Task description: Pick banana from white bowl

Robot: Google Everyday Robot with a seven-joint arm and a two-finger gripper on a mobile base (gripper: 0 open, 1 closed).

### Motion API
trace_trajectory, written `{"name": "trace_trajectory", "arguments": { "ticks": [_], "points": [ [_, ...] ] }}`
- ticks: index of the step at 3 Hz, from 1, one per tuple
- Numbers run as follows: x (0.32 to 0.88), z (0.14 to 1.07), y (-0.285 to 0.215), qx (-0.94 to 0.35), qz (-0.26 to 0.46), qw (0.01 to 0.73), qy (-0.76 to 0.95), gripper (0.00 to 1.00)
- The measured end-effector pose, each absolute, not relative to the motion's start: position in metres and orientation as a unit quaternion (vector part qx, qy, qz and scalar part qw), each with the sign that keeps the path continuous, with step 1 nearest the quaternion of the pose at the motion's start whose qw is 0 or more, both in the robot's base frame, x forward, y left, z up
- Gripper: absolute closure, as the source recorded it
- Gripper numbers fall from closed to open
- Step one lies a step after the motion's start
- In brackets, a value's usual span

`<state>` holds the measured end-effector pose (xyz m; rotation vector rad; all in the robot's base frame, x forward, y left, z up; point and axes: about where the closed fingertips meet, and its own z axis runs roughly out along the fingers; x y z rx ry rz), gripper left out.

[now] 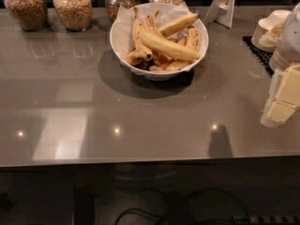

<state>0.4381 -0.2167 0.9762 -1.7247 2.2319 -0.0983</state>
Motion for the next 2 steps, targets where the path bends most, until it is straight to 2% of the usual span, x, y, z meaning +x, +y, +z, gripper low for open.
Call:
{"name": "trace_trajectory", "arguments": {
  "ticks": [1,2],
  "points": [
    [0.440,0.978,-0.214,-0.604,-0.035,0.166,0.779,0.00],
    [0.456,0.980,-0.195,-0.611,-0.025,0.203,0.765,0.00]
  ]
}}
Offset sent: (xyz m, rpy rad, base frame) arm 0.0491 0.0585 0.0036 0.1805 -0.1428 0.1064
